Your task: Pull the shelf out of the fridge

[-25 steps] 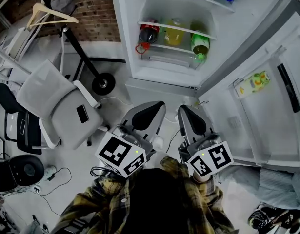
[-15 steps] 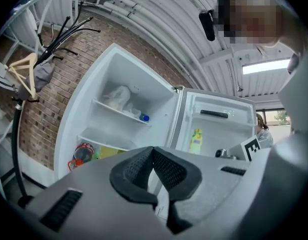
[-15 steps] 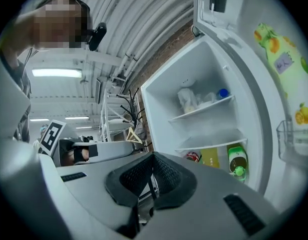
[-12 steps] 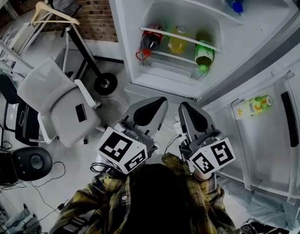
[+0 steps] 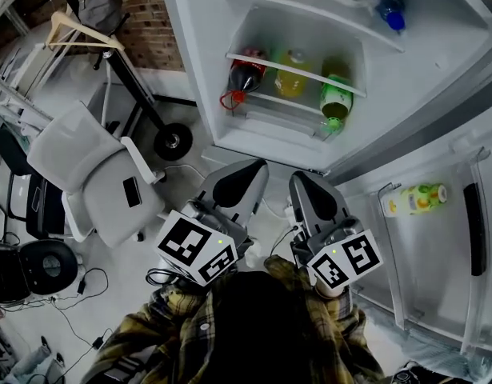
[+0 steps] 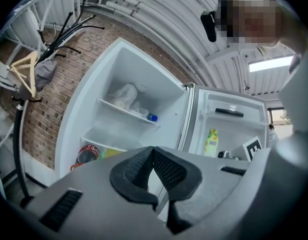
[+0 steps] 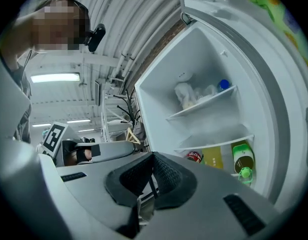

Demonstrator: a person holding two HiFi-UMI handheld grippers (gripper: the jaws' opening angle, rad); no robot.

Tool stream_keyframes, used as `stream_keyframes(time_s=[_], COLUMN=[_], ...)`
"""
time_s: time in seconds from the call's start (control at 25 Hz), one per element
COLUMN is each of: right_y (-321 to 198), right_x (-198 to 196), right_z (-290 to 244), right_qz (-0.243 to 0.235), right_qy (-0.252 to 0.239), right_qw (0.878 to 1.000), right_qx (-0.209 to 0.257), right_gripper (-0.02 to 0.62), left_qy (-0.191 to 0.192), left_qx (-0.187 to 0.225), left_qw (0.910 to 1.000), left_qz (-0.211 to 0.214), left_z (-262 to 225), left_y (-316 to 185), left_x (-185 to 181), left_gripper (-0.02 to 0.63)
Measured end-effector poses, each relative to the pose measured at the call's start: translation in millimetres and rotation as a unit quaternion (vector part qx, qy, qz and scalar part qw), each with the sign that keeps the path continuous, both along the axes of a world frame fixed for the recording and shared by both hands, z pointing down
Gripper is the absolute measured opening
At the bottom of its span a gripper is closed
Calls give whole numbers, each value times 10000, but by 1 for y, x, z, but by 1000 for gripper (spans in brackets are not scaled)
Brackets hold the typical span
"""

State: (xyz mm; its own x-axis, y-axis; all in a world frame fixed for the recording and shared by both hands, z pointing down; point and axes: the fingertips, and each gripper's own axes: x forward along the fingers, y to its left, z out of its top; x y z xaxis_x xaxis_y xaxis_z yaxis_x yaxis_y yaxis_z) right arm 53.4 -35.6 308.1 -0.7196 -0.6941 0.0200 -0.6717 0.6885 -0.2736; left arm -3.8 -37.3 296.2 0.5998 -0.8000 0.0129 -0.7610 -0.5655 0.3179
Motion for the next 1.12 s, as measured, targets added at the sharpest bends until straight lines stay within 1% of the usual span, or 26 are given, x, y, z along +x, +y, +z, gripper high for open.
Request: stream_keyframes(time_s=[0.16, 0.32, 0.56, 0.72, 0.92, 1.12], right_y=[-26, -57, -103, -132, -155, -166], right_x=[-1, -12, -24, -31, -37, -35], right_z=[1, -1, -11, -12, -12, -11], right_qz=[129, 257, 531, 697, 986, 1213], right_qy=[-76, -75, -7, -35, -129, -184], right_qw=[9999, 9996, 9985, 9974, 9949, 9924], right_qx=[-33, -2, 109, 154, 152, 114], right_gripper=[17, 17, 17, 17, 17, 17], left_qy=[-7, -14, -22, -46, -87, -106], left_qx=[21, 64, 181, 198, 162, 56], left_qw=[9999, 9996, 9978, 9964, 9939, 9924], left_qz=[120, 283, 632, 817, 1088, 1226], left_z=[-1, -5, -16, -13, -10, -3], left_y=[-25, -57, -106, -133, -152, -161], left_x=[-3, -11, -20, -25, -33, -36], left_gripper=[3, 3, 3, 3, 3, 3])
